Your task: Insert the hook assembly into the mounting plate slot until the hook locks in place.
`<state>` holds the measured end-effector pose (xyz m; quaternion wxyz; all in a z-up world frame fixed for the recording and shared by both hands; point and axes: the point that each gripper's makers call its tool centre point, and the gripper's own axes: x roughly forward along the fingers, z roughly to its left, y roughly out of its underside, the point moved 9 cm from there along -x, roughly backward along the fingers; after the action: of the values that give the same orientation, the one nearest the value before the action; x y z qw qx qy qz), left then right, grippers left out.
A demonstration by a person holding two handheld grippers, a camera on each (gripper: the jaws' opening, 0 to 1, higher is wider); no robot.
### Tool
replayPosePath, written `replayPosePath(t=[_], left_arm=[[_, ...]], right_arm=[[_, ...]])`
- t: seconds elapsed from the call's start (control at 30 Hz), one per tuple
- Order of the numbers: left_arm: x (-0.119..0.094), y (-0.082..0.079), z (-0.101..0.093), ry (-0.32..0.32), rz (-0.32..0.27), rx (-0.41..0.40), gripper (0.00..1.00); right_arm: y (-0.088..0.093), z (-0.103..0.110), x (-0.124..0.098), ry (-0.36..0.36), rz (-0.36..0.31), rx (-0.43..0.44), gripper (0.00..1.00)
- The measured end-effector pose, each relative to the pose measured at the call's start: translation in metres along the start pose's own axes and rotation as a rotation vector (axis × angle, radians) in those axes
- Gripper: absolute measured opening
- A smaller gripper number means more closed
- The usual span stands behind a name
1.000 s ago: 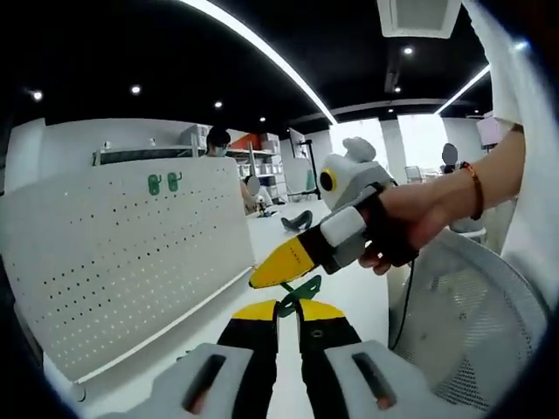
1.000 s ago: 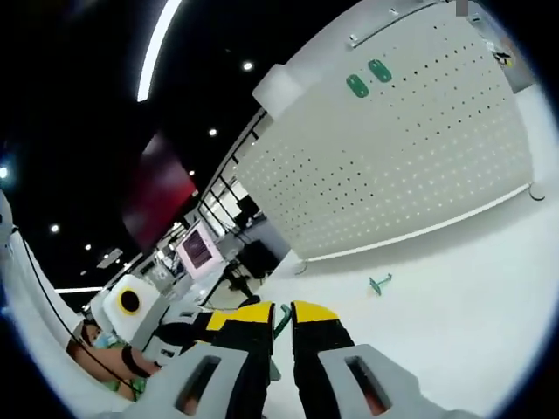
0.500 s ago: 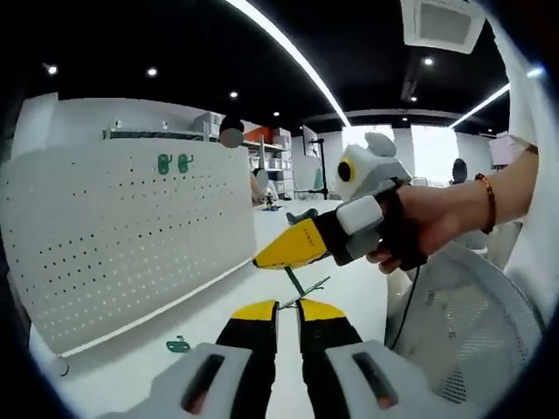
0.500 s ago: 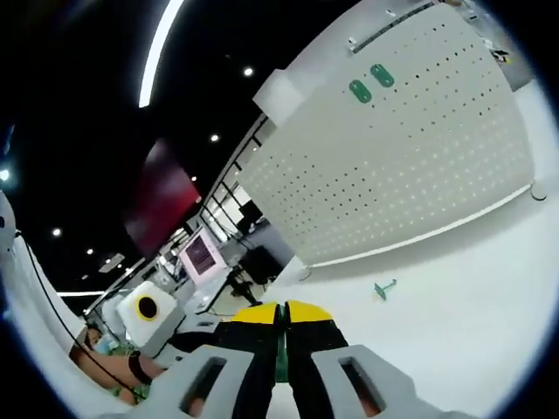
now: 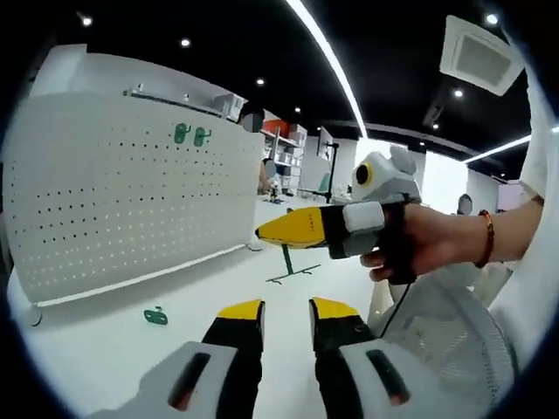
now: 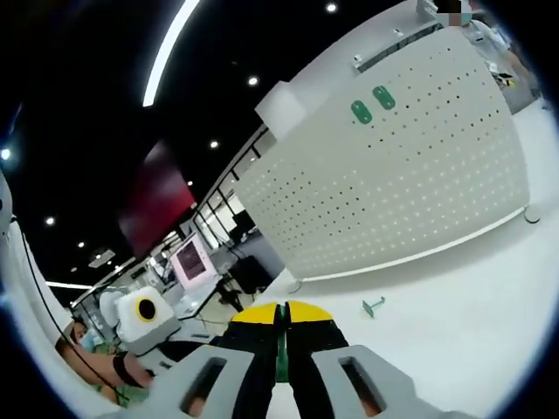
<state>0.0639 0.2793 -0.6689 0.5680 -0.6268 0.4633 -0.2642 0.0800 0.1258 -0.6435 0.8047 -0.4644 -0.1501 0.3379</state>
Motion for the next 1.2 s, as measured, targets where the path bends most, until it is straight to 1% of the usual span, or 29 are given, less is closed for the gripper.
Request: replayPosePath(t=[0.07,0.2,0.27,0.33,0.37,0.4,0.47,0.57,0.6,0.67,0.77,0.83,0.93,1.0,1.03,1.1,1.2], left_arm=[[0.001,-0.001,-0.003,0.015,-0.005,-0.034,0.24],[0.004,-0.003,-0.007,0.046,-0.009,-0.101,0.21],[0.006,-0.004,-0.008,0.065,-0.023,-0.157,0.22],[0.008,-0.005,-0.009,0.079,-0.037,-0.248,0.24],[0.008,-0.006,-0.009,0.09,-0.045,-0.281,0.25],[0.009,-0.007,-0.008,0.091,-0.052,-0.28,0.24],[0.009,-0.006,-0.006,0.089,-0.048,-0.291,0.2],[0.011,-0.006,-0.005,0.086,-0.053,-0.342,0.16],[0.011,-0.005,-0.004,0.089,-0.058,-0.349,0.16],[0.011,-0.004,-0.003,0.083,-0.063,-0.392,0.16],[0.01,-0.004,-0.002,0.082,-0.073,-0.422,0.14],[0.009,-0.004,-0.001,0.08,-0.079,-0.445,0.14],[0.008,-0.003,0.003,0.074,-0.087,-0.497,0.14],[0.007,-0.003,0.006,0.068,-0.086,-0.518,0.12],[0.007,-0.003,0.006,0.061,-0.091,-0.518,0.09],[0.006,-0.003,0.008,0.058,-0.091,-0.514,0.09],[0.005,-0.004,0.009,0.033,-0.093,-0.478,0.08]], right_arm=[[0.0,0.001,0.001,0.0,0.001,-0.012,0.01],[0.001,0.002,0.002,-0.009,-0.002,-0.022,0.01],[0.001,0.003,0.003,-0.014,-0.002,-0.025,0.01],[0.002,0.005,0.003,-0.021,0.0,-0.034,0.01],[0.003,0.006,0.003,-0.019,0.016,-0.049,0.01],[0.003,0.007,0.003,-0.021,0.015,-0.062,0.01],[0.002,0.007,0.002,-0.028,0.008,-0.064,0.01],[0.001,0.009,0.002,-0.035,0.008,-0.08,0.01],[0.0,0.01,0.003,-0.041,0.006,-0.085,0.01],[0.0,0.011,0.004,-0.042,0.008,-0.102,0.01],[0.0,0.011,0.004,-0.047,0.004,-0.112,0.01],[0.0,0.011,0.004,-0.049,-0.001,-0.141,0.01],[0.0,0.012,0.005,-0.061,-0.004,-0.15,0.01],[0.0,0.013,0.005,-0.068,-0.003,-0.161,0.01],[0.0,0.013,0.005,-0.069,-0.006,-0.157,0.01],[-0.001,0.013,0.005,-0.071,-0.005,-0.156,0.01],[-0.001,0.016,0.006,-0.075,-0.001,-0.171,0.01]])
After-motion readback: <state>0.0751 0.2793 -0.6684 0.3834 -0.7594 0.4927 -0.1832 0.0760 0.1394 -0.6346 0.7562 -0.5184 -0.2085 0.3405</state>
